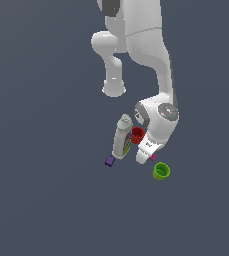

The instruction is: Pick up a designated object from a clutter of objects.

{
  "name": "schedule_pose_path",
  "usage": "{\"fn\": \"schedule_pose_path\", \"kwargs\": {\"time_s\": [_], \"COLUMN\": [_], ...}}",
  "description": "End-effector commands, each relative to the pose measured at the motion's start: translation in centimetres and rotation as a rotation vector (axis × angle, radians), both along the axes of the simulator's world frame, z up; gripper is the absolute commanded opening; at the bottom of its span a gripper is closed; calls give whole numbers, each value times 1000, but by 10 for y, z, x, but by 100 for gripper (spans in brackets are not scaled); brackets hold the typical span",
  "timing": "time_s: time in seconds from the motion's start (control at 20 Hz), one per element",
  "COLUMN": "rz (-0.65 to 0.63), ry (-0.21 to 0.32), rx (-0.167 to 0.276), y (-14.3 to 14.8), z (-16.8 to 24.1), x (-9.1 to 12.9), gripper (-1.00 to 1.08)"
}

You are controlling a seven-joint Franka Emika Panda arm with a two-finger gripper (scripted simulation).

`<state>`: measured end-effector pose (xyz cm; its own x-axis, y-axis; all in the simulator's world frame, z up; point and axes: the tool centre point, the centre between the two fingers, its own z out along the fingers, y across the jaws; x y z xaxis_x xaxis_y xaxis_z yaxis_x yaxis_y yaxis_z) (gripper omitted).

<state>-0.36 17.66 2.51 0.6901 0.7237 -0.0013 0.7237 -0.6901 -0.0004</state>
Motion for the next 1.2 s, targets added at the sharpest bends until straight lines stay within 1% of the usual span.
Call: {"fn": "schedule_pose_path", "kwargs": {"time_s": [0.0,0.2,0.25,0.85,1.15], "rz": [1,1,1,1,1], "ry": [-1,-1,-1,-1,-1], "rx": [0,0,0,0,0], "y": [0,0,0,0,1], "z": [-9,-13,-13,-12,5], "x": [0,1,1,1,1], "gripper": [100,100,-100,-100,-100]}}
